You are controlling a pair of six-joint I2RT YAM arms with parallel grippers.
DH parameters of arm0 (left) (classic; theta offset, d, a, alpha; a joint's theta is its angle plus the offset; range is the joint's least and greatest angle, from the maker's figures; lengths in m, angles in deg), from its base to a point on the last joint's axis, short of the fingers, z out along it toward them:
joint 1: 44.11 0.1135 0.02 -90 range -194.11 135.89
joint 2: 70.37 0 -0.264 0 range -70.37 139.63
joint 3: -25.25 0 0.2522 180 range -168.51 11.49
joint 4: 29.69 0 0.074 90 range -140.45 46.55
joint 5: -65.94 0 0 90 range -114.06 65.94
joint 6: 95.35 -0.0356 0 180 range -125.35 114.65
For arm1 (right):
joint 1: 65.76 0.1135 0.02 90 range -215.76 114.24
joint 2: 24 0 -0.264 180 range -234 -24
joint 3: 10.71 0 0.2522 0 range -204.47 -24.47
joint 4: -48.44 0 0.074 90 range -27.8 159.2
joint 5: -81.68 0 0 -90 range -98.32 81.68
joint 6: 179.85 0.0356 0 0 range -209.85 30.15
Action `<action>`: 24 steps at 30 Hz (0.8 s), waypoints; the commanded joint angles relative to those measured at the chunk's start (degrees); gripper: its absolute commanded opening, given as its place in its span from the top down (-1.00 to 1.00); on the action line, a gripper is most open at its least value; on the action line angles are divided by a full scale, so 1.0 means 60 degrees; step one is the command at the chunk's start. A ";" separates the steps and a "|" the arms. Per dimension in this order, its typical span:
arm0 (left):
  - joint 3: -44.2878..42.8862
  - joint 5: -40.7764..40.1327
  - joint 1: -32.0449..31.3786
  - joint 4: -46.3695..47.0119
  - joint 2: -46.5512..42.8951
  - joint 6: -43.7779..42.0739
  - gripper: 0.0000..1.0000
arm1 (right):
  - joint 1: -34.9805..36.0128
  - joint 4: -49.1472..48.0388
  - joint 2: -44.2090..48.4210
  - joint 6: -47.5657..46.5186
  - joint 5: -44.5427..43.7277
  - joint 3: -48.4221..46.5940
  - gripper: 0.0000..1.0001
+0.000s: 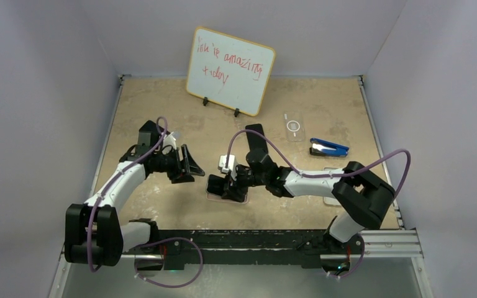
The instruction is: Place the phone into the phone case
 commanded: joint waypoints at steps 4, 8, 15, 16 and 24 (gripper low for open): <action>0.0108 0.0360 0.0035 0.0338 0.0144 0.0174 -0.17 | 0.0045 -0.0543 -0.0405 -0.0778 0.0726 -0.0587 0.01; 0.0079 0.0337 0.0035 0.0348 0.0198 0.0189 -0.15 | 0.0041 -0.0415 -0.0597 -0.1028 0.0610 -0.0664 0.02; 0.0395 0.0501 0.0024 0.0677 0.0307 0.0203 -0.08 | 0.0036 -0.0603 -0.0576 -0.1214 0.0368 -0.0303 0.03; 0.0450 0.0535 0.0021 0.0730 0.0318 0.0216 -0.07 | 0.0042 -0.0643 -0.0560 -0.1223 0.0381 -0.0273 0.02; 0.0635 0.0513 0.0018 0.0884 0.0399 0.0218 -0.02 | 0.0033 -0.0705 -0.0514 -0.1439 0.0362 -0.0217 0.02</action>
